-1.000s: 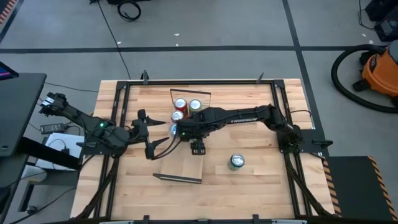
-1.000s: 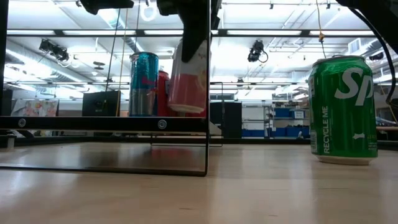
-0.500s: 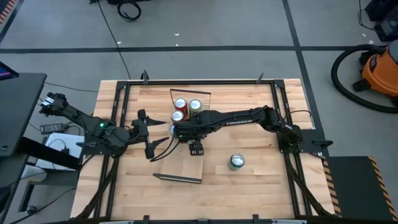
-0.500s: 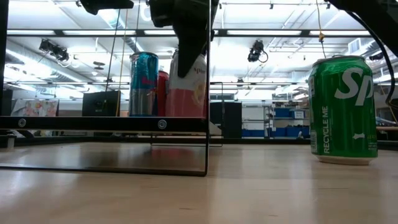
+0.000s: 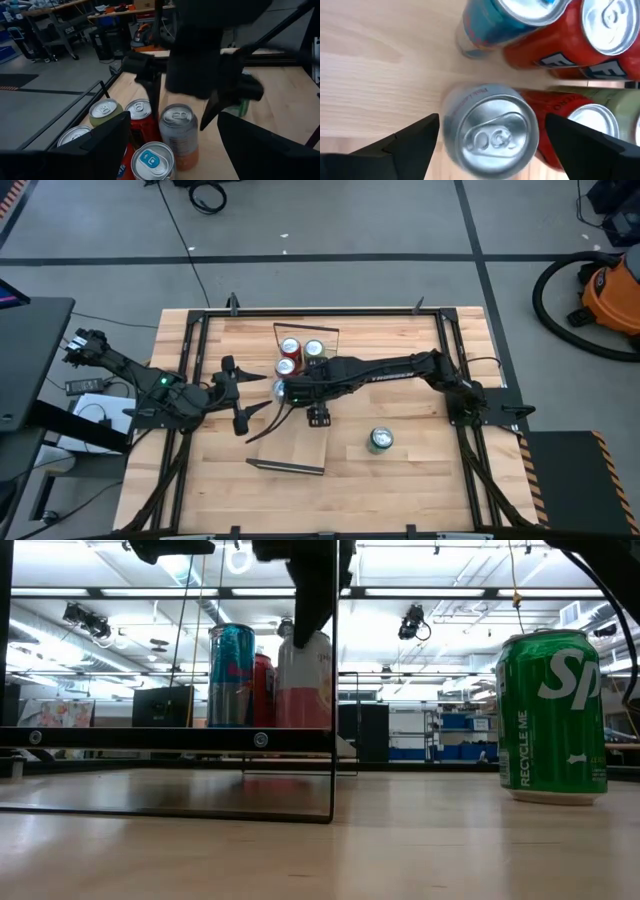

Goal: Place canned beverage on shelf
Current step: Put the orange and white soda can on the shelf, then put the green soda can on the shelf

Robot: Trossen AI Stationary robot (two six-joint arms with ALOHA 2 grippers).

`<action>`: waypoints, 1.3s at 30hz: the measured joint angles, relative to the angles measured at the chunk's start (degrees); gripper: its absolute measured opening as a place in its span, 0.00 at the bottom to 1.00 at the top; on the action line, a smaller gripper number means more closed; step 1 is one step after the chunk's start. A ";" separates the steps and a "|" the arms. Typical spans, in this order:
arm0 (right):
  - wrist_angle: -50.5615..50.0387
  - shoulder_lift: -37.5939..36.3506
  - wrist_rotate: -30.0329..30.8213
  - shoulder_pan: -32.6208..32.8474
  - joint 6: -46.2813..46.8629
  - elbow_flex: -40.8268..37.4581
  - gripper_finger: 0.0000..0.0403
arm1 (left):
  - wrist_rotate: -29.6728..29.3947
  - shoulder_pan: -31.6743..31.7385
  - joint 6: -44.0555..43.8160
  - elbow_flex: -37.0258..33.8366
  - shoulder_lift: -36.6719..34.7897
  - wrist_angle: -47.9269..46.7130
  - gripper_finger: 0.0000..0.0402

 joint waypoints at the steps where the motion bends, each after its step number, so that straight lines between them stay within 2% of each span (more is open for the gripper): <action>1: -0.17 -0.43 -0.04 0.27 0.26 0.00 0.92 | 0.00 0.00 0.00 0.00 0.00 -0.08 0.77; 4: -0.29 -1.60 0.18 1.39 1.05 -0.02 0.92 | 0.00 0.00 -0.02 0.00 0.00 -0.28 0.77; 11: -1.17 -7.83 5.32 5.21 5.12 0.00 0.92 | -0.02 0.00 -0.06 0.00 0.00 -0.35 0.77; 17: -7.29 -9.98 1.02 9.87 11.94 -0.04 0.92 | 0.00 0.00 -0.46 0.00 0.00 -0.73 0.77; 24: -8.88 -9.89 0.94 16.35 18.10 -2.10 0.92 | 0.11 0.00 -1.75 0.00 0.11 -1.88 0.77; 30: -11.71 -9.86 1.02 18.94 24.78 -6.89 0.92 | 0.11 -0.02 -1.68 0.00 0.11 -1.86 0.77; 39: -14.48 -13.61 -1.97 17.57 40.38 -16.65 0.92 | 0.09 0.00 -0.56 0.00 0.11 -1.62 0.77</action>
